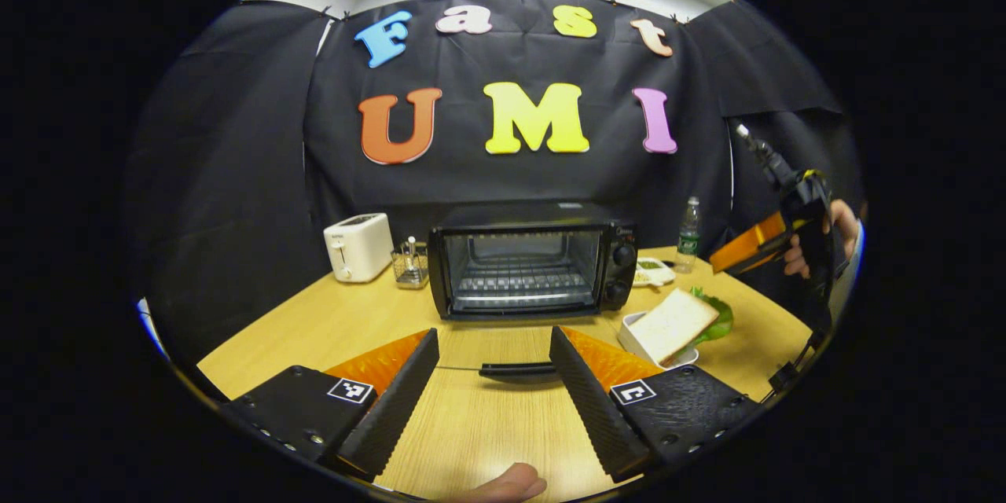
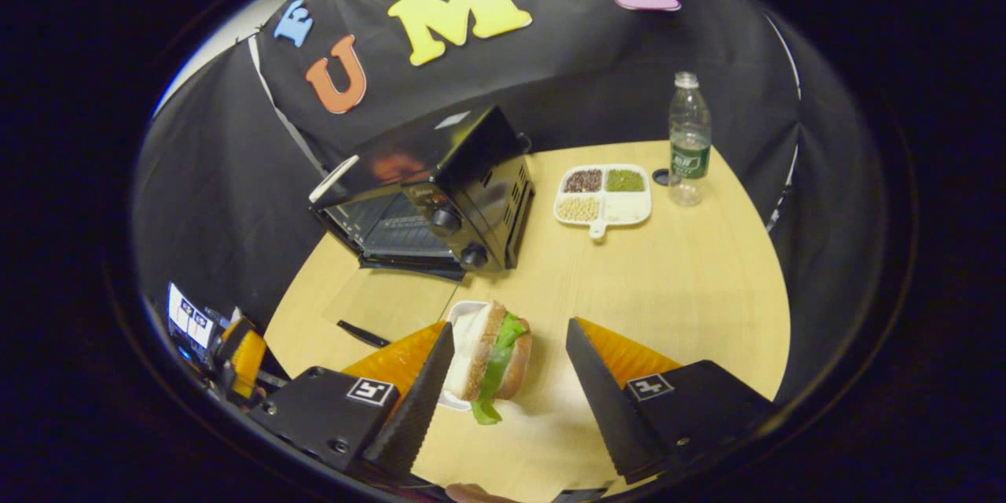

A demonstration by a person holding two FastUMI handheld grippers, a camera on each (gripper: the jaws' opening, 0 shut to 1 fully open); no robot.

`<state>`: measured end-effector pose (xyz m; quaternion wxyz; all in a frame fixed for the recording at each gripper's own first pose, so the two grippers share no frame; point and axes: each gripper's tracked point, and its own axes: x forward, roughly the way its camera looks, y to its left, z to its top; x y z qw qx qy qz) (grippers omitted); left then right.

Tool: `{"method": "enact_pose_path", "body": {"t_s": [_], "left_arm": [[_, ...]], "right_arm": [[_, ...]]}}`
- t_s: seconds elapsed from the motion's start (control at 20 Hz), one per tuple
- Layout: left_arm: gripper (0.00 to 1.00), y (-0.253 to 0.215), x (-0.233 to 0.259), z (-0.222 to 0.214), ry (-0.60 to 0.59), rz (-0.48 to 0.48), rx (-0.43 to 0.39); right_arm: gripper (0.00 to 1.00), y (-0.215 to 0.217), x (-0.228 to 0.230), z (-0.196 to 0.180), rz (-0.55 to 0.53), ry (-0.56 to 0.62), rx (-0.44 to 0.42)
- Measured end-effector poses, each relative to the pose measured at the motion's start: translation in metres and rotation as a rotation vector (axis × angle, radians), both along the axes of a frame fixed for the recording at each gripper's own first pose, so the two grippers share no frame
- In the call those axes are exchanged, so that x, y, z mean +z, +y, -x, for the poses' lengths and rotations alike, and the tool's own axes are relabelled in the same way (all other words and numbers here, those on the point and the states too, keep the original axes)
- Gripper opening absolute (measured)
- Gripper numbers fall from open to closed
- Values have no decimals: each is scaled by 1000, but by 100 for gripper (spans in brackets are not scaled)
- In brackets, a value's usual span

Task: Open the electric oven with the left hand, put the food in, and close the electric oven.

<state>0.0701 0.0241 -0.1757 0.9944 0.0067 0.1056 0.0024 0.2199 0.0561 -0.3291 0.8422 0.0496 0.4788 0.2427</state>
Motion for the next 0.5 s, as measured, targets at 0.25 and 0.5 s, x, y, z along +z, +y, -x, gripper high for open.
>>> {"method": "enact_pose_path", "body": {"t_s": [0.25, 0.5], "left_arm": [[93, -1, 68, 16, -126, 15, 32], [93, -3, 86, 23, -175, -40, 60]], "right_arm": [[84, 10, -29, 2, -72, 158, 70], [86, 25, -55, 17, -197, 445, 80]]}}
